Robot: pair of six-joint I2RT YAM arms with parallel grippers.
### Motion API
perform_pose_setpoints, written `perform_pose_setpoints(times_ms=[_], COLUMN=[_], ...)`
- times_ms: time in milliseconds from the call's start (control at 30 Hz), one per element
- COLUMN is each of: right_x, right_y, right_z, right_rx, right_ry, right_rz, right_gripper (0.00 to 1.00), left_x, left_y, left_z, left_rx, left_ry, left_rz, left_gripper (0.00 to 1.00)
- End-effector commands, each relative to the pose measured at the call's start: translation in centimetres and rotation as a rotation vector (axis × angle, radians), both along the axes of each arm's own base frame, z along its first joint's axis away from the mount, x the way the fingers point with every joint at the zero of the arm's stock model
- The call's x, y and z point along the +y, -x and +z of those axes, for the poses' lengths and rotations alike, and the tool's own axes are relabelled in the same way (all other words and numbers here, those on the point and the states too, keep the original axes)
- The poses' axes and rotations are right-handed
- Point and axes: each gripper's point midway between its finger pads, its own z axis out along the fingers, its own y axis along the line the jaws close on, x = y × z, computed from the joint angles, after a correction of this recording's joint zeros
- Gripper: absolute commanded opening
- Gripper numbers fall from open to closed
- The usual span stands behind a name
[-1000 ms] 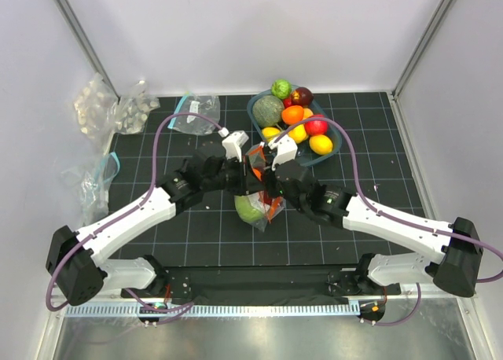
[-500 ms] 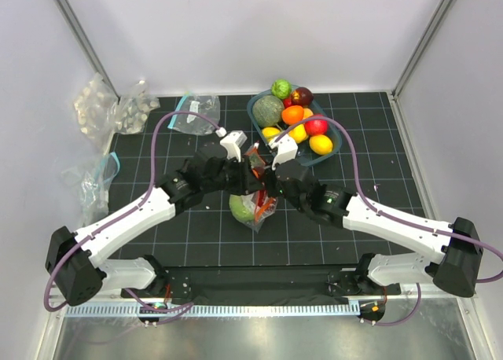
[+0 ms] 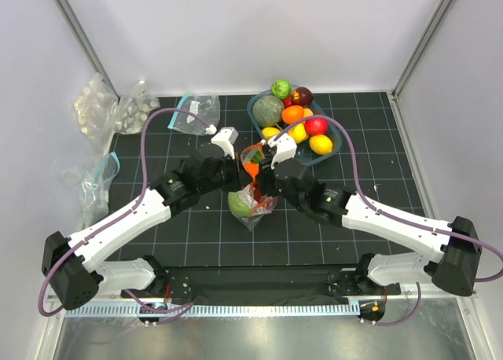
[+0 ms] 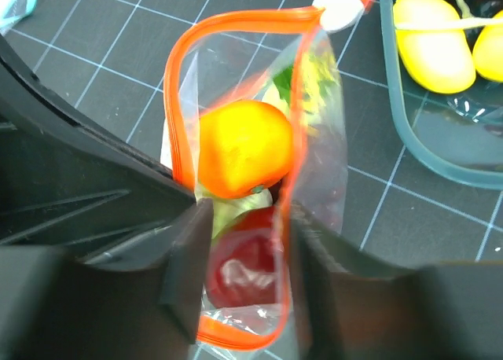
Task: Place the food in the zip-top bag and seal the zipper
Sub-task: Adjust the zipper food storage bag at the center of the board.
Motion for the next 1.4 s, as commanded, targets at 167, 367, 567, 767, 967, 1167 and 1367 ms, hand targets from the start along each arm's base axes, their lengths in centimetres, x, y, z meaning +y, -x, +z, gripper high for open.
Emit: perform_pose_setpoints(times_ms=[167, 367, 567, 767, 967, 1167, 1367], right_x=[0.5, 0.0, -0.4, -0.7, -2.3, -4.2, -5.9], right_y=[-0.3, -0.5, -0.8, -0.6, -0.9, -1.3, -2.1], right_z=[2.2, 2.3, 2.6, 3.4, 4.3, 5.5, 5.8], right_rx=[-0.02, -0.028, -0.051, -0.076, -0.12, -0.191, -0.249], right_ry=[-0.036, -0.021, -0.006, -0.031, -0.024, -0.006, 0.007], right_rz=[-0.016, -0.033, -0.051, -0.043, -0.09, -0.117, -0.148], right_gripper=[0.51, 0.57, 0.71, 0.74, 0.75, 0.75, 0.75], left_x=[0.4, 1.1, 1.9, 2.8, 4.6, 7.1, 8.4], left_y=[-1.5, -1.9, -2.8, -3.9, -5.2, -6.1, -7.1], left_z=[1.5, 1.4, 0.1, -1.5, -2.8, -2.5, -2.9], left_rx=[-0.025, -0.03, 0.018, 0.079, 0.111, 0.059, 0.039], left_ry=[-0.016, -0.033, -0.065, -0.082, -0.096, -0.11, -0.141], left_rz=[0.079, 0.116, 0.157, 0.188, 0.254, 0.346, 0.403], left_gripper=[0.0, 0.0, 0.0, 0.0, 0.0, 0.0, 0.0])
